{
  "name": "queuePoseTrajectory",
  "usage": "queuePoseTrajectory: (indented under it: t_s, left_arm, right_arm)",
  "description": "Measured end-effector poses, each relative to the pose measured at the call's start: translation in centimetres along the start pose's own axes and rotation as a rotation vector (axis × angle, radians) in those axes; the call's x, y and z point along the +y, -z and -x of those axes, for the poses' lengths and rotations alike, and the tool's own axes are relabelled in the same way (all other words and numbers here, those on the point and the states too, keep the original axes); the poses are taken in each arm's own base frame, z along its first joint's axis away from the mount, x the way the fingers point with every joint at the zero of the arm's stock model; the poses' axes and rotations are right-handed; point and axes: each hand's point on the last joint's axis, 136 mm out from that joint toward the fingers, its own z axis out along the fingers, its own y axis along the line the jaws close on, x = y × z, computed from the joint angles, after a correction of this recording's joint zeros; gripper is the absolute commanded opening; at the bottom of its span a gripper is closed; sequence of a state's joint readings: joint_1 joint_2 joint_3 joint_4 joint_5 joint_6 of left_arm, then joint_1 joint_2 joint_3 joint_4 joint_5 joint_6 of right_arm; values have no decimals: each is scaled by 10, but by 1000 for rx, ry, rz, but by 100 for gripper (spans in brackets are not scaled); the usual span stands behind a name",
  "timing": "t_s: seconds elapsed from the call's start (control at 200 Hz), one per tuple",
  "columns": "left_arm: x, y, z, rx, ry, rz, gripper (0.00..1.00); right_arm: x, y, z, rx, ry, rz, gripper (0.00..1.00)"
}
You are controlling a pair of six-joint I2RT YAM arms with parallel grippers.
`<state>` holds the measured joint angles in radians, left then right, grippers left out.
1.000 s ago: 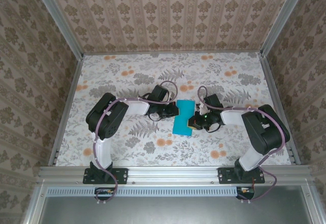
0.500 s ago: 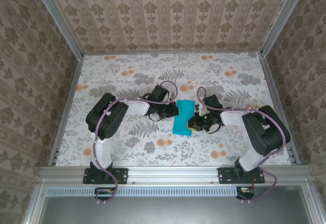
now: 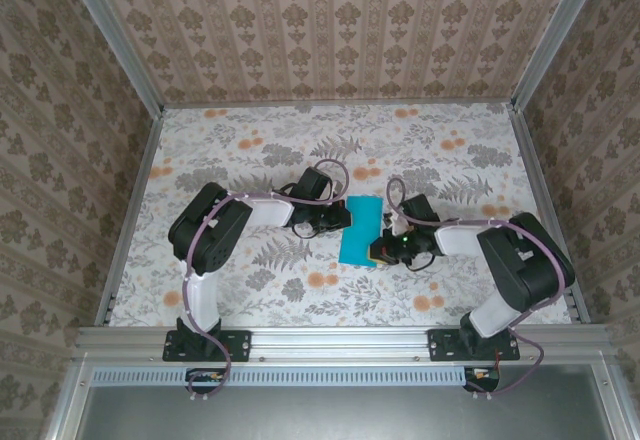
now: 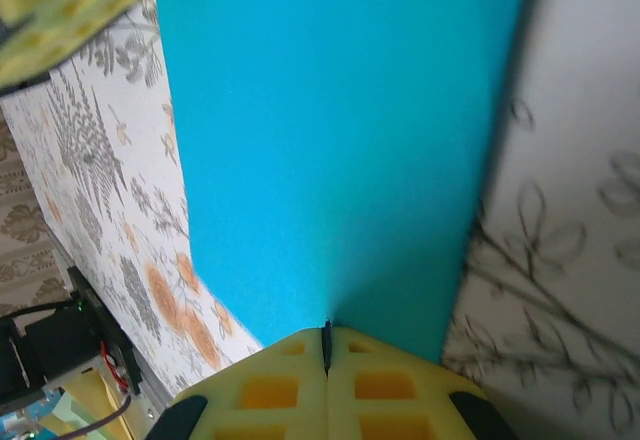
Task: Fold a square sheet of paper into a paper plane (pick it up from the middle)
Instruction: Fold the square sheet of paper in half at the center of the table, then move the square sheet of paper to the center of the table, then first fold in half a square sheet of paper at the center of the table.
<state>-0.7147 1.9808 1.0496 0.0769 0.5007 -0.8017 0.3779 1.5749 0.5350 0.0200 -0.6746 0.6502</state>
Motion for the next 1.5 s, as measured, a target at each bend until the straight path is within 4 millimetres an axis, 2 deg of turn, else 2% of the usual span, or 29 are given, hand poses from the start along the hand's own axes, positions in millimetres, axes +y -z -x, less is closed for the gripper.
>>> queuePoseTrajectory:
  t_s: [0.275,0.37,0.475,0.585,0.665,0.79,0.885,1.035,1.185,1.355,1.5]
  left_arm:
    - [0,2,1,-10,0,0,0]
    - [3,7,1,-30,10,8,0]
    - [18,25,-1,-73,58,43,0]
    - [38,46,-3,-131,127,86,0]
    - [49,59,-6,-172,170,118,0]
    - [60,71,-11,-210,214,145,0]
    - [61,73,-13,-216,227,142,3]
    - [58,73,-13,-210,221,133,8]
    - [46,73,-9,-201,184,95,11]
    - [21,75,6,-204,123,21,11]
    - [7,65,20,-187,85,-19,7]
  right_arm:
    - [-8,13,-20,7,-24,-30,0]
    - [-2,25,-19,-15,-21,-48,0]
    - [24,38,5,-79,26,-30,0]
    - [50,41,36,-124,66,1,0]
    - [54,34,49,-123,67,-2,0]
    - [57,7,60,-73,69,-17,0]
    - [64,-14,62,-39,85,-17,0]
    - [71,-35,64,-12,88,-5,0]
    - [68,-47,68,-2,63,-10,0]
    - [60,-54,68,8,35,-26,0]
    - [61,-56,71,7,33,-25,0]
